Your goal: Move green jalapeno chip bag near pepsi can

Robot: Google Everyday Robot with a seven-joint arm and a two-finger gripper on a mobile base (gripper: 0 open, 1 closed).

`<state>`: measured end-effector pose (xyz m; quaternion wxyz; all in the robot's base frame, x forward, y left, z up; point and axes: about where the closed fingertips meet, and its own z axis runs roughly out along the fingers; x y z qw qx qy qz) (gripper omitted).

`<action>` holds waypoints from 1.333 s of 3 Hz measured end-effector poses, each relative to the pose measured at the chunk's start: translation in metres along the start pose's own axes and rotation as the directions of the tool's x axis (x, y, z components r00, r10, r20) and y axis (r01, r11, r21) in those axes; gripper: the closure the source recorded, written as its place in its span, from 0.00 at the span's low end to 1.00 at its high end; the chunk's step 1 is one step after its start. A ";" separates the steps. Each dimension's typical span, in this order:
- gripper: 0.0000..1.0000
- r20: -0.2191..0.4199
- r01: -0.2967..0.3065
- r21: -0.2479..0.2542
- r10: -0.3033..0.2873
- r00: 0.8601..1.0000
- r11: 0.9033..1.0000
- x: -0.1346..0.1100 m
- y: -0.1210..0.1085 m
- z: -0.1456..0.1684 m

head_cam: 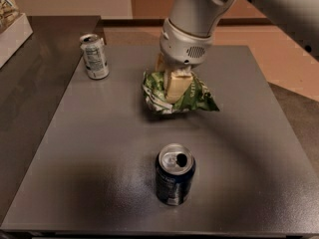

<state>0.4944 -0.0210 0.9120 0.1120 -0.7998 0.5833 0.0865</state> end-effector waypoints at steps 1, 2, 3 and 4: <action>1.00 0.021 -0.021 -0.044 0.022 1.000 0.999 -0.016 0.017 0.022; 1.00 0.035 -0.040 -0.069 0.043 0.998 0.997 -0.027 0.029 0.035; 0.82 0.041 -0.057 -0.085 0.061 0.997 0.995 -0.033 0.041 0.041; 0.59 0.050 -0.059 -0.097 0.064 0.997 0.994 -0.041 0.049 0.044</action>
Offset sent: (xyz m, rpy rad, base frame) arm -0.0581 0.0346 -0.0432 0.0149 0.1385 -0.0341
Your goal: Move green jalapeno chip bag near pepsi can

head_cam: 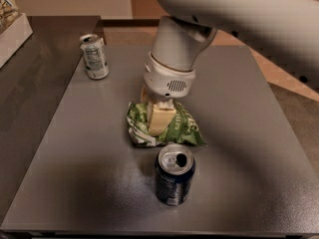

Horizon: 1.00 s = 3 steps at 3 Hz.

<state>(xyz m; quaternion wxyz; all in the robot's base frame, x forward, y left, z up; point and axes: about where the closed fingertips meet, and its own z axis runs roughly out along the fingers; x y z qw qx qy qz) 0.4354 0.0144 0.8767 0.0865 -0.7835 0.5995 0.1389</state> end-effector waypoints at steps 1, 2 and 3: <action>0.36 0.019 0.005 -0.009 -0.005 1.000 1.000 -0.006 0.006 0.003; 0.13 0.018 0.006 -0.004 -0.006 1.000 1.000 -0.006 0.006 0.002; 0.00 0.019 0.007 0.000 -0.007 1.000 1.000 -0.007 0.006 0.002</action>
Offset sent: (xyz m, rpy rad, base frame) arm -0.0065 0.0037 -0.0005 0.0138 0.0096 0.0059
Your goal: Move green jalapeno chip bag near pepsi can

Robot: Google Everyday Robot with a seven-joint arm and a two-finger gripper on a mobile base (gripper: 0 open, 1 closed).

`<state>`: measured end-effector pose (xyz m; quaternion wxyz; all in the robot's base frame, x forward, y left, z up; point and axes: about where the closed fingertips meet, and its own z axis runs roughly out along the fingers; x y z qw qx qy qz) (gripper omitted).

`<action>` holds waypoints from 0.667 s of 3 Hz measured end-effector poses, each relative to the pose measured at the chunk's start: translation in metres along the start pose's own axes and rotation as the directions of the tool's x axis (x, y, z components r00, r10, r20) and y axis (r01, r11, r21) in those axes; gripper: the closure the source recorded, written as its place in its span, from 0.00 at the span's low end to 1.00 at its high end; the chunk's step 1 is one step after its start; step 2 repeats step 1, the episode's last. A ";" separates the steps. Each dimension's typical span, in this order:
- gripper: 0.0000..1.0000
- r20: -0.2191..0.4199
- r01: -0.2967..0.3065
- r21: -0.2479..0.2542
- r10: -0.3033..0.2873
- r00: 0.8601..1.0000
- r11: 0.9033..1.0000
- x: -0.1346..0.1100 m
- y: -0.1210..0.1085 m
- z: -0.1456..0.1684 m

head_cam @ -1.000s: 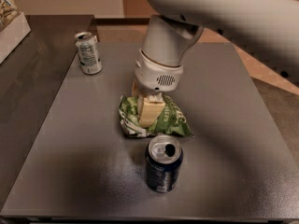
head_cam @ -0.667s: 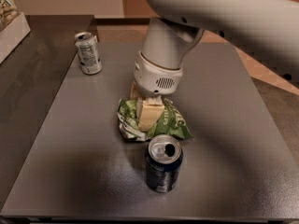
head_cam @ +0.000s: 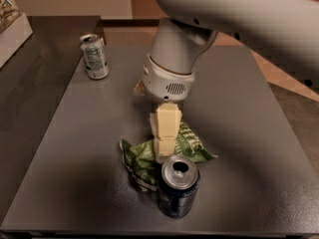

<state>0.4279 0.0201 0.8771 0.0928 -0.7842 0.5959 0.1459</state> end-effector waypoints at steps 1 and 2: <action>0.00 0.000 0.000 0.000 0.000 1.000 1.000 0.000 0.000 0.000; 0.00 0.000 0.000 0.000 0.000 1.000 1.000 0.000 0.000 0.000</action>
Offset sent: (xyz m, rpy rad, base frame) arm 0.0000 0.0000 0.0000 0.0000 0.0000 0.0000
